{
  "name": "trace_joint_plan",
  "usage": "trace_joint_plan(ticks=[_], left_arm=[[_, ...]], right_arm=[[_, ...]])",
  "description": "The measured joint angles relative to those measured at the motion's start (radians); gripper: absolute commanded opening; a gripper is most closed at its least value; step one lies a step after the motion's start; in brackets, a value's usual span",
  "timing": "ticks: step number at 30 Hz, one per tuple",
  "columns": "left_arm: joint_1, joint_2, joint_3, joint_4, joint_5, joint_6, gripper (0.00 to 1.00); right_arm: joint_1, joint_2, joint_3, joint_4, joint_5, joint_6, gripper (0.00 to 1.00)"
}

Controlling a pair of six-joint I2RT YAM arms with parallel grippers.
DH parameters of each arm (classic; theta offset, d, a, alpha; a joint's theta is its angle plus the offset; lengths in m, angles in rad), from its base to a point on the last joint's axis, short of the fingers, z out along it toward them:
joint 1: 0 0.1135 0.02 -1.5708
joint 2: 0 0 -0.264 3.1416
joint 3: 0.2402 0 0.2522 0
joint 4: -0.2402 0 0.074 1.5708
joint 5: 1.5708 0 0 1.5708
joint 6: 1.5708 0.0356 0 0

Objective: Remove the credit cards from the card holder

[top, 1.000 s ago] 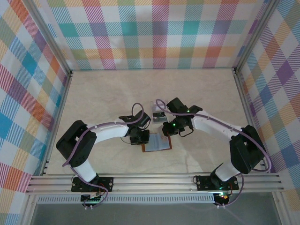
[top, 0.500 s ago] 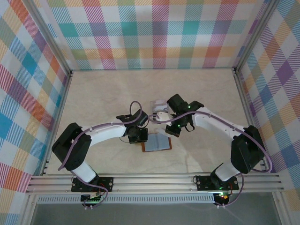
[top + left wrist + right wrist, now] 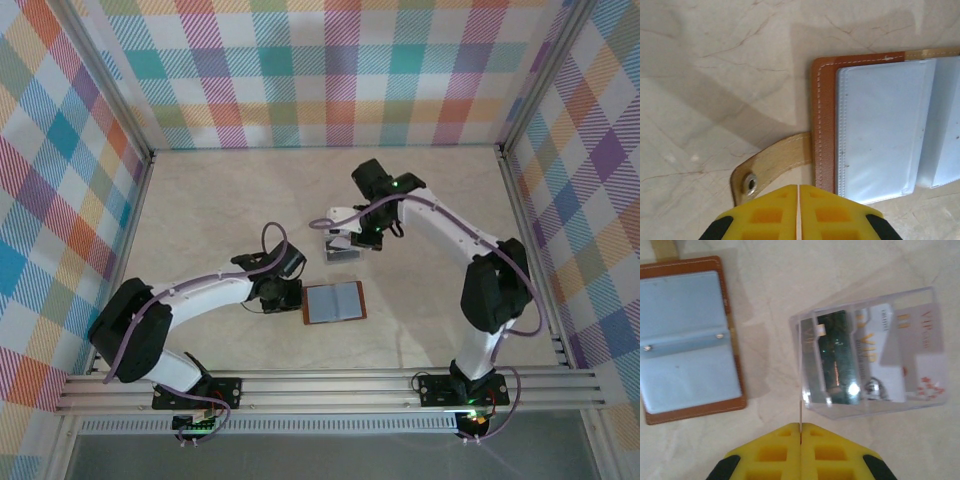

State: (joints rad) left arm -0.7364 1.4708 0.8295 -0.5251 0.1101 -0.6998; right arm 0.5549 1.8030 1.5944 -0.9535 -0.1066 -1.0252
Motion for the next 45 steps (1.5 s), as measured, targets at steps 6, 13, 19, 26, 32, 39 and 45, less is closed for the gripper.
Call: trace_joint_plan(ticks=[6, 13, 19, 26, 32, 39, 45], left_arm=[[0.017, -0.045, -0.040, 0.000, 0.000, -0.014, 0.11], [0.031, -0.055, -0.065, 0.003, 0.000, -0.018, 0.11], [0.039, -0.069, -0.089, 0.003, 0.000, -0.018, 0.11], [0.047, -0.070, -0.099, 0.005, 0.001, -0.018, 0.11], [0.050, -0.071, -0.107, 0.004, 0.002, -0.018, 0.11], [0.053, -0.071, -0.107, 0.005, 0.003, -0.018, 0.11], [0.054, -0.071, -0.108, 0.007, 0.003, -0.018, 0.11]], right_arm=[[-0.027, 0.122, 0.186, -0.056, 0.034, -0.096, 0.01], [-0.035, 0.248, 0.371, -0.102, 0.065, -0.171, 0.01], [-0.035, 0.316, 0.439, -0.118, 0.082, -0.209, 0.01], [-0.035, 0.370, 0.476, -0.122, 0.085, -0.232, 0.01], [-0.035, 0.399, 0.476, -0.132, 0.085, -0.240, 0.04], [-0.035, 0.409, 0.476, -0.128, 0.090, -0.240, 0.19], [-0.035, 0.409, 0.476, -0.090, 0.100, -0.238, 0.25]])
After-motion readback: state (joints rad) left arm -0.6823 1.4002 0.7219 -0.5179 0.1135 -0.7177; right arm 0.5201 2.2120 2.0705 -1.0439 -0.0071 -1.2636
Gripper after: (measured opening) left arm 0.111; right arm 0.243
